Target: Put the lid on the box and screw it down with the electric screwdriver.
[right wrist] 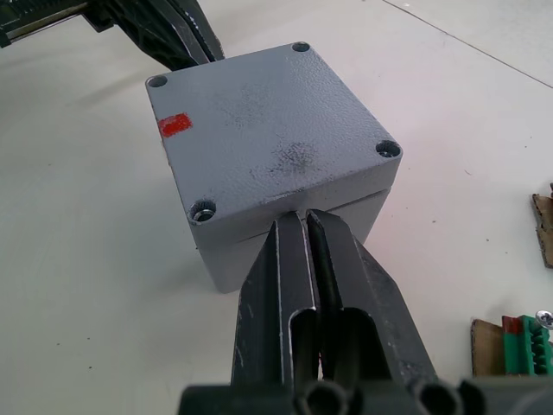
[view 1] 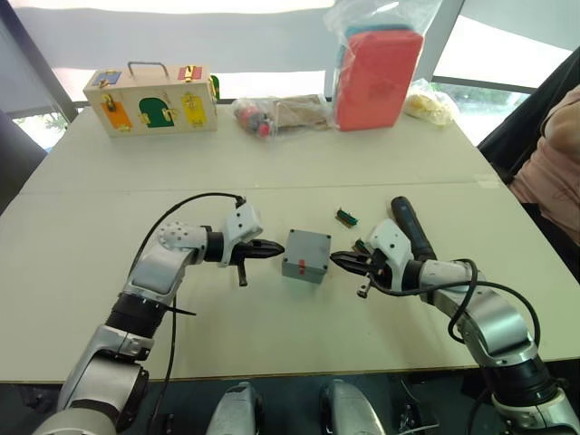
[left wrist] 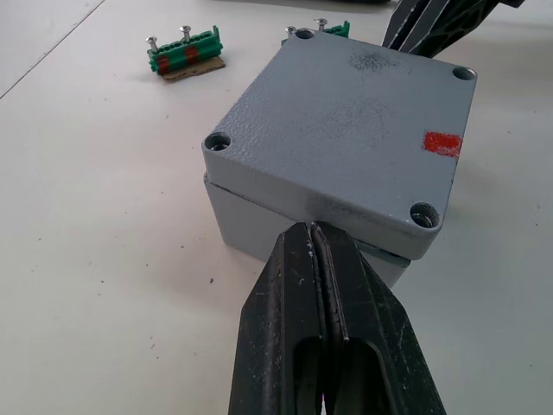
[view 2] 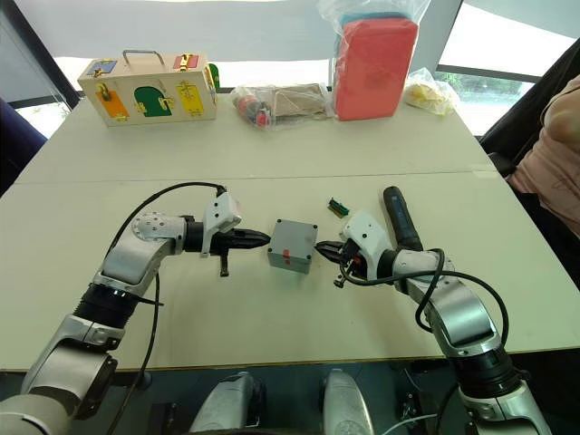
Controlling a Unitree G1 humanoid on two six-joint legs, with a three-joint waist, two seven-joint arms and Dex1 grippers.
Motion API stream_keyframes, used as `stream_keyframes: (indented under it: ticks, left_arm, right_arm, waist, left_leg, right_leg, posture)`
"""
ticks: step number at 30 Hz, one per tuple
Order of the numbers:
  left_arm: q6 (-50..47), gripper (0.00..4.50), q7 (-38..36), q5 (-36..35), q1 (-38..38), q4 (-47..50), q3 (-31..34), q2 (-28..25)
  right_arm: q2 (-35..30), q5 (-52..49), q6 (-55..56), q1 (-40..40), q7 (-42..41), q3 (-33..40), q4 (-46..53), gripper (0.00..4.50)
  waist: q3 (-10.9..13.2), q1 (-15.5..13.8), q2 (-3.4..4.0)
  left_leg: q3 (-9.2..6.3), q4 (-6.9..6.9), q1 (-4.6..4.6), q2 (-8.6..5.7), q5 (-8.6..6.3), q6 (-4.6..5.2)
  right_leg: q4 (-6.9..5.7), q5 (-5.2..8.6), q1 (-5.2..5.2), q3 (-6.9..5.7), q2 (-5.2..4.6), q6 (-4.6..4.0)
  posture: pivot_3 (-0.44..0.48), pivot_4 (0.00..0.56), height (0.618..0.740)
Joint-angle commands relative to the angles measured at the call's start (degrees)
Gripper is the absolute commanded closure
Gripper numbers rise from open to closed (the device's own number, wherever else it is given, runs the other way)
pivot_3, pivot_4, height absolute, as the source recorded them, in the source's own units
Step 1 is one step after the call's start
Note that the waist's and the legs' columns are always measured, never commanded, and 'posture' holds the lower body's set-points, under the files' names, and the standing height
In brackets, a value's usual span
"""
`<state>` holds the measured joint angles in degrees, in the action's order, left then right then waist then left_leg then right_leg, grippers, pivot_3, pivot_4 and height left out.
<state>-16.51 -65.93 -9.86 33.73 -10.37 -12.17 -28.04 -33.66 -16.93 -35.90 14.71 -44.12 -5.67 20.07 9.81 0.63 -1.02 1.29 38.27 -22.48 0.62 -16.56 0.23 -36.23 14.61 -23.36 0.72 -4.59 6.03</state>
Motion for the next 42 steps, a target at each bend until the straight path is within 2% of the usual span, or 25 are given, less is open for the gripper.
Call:
stream_keyframes:
  ticks: [1, 42]
  left_arm:
    - [1.4, 4.50, -0.7, -0.5, 1.1, 1.3, -0.5, 0.6]
    - [1.4, 4.50, 0.4, -0.4, 1.7, 0.8, 0.3, 0.7]
  right_arm:
    - [0.7, -0.8, 1.5, 1.1, -0.3, -0.5, 1.9, 4.42]
    - [0.2, 0.7, 3.2, 0.8, -0.4, -1.3, 0.8, 4.42]
  waist:
    - [0.0, 0.0, 0.00]
    - [0.0, 0.0, 0.00]
  left_leg:
    - [0.00, 0.00, 0.00, 0.00, 0.00, 0.00]
    - [0.00, 0.00, 0.00, -0.01, 0.00, 0.00]
  right_leg:
    - [0.00, 0.00, 0.00, 0.00, 0.00, 0.00]
    - [0.00, 0.00, 0.00, 0.00, 0.00, 0.00]
  posture:
    - [0.000, 0.150, 0.730]
    - [0.000, 0.150, 0.730]
